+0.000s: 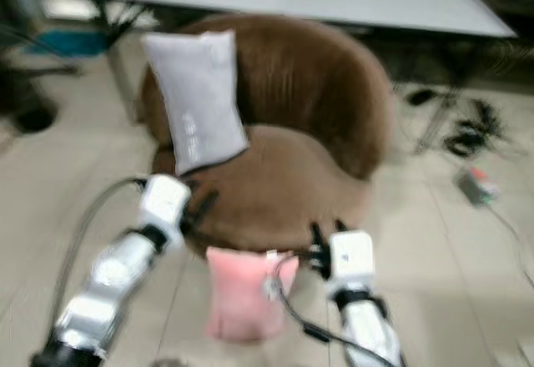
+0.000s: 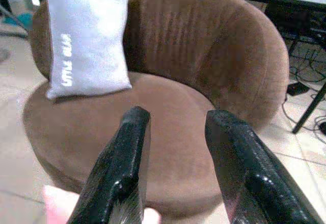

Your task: Move the pillow to the sofa from floor

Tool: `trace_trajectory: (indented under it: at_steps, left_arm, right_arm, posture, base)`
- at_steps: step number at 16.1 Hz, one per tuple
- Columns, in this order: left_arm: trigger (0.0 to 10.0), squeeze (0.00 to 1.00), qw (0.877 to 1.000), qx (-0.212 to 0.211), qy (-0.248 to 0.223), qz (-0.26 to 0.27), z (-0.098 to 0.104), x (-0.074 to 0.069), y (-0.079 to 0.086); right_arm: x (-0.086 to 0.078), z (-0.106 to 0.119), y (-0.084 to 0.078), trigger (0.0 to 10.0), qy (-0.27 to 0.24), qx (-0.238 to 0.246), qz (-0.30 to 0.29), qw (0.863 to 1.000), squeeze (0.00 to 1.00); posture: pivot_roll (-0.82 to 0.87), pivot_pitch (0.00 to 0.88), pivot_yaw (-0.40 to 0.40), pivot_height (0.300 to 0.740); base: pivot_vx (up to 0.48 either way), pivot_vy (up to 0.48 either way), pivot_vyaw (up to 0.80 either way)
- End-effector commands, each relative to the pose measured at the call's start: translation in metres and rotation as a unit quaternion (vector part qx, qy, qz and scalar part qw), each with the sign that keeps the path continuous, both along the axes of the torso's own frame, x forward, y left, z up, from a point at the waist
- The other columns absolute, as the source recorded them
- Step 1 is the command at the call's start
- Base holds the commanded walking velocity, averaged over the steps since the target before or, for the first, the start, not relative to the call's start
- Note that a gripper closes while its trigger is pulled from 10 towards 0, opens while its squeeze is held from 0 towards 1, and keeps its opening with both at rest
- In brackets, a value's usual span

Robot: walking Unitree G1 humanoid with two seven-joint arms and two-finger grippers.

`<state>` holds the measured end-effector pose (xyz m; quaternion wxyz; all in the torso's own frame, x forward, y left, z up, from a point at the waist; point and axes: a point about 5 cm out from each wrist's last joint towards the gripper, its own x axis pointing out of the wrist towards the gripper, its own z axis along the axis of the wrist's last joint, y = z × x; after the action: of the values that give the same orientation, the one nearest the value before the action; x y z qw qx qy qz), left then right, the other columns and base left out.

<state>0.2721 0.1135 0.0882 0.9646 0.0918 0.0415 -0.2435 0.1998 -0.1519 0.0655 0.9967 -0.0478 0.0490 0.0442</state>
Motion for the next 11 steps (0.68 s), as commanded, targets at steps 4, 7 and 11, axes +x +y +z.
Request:
trace_trajectory:
  at_steps: [4,7,11]
  left_arm:
    - [10.0,0.00,1.000,0.010,-0.023,0.013,0.004,0.000,0.009]
    - [10.0,0.00,0.998,-0.015,-0.058,0.012,0.012,-0.001,0.006]
    - [10.0,0.00,0.996,-0.034,-0.081,-0.002,0.021,0.001,0.005]
  right_arm:
    - [0.003,0.002,0.005,10.0,-0.004,0.008,0.014,1.000,0.00]
    - [0.004,0.002,0.008,10.0,-0.003,0.006,0.024,1.000,0.00]
    - [0.003,-0.002,0.008,10.0,0.007,0.015,0.015,1.000,0.00]
  posture:
    - [-0.01,0.036,-0.028,0.740]
    - [-0.01,0.036,-0.027,0.740]
    - [-0.01,0.039,-0.027,0.740]
  base:
    - [0.000,-0.480,0.80]
    - [0.000,-0.320,0.80]
    - [0.000,0.000,0.20]
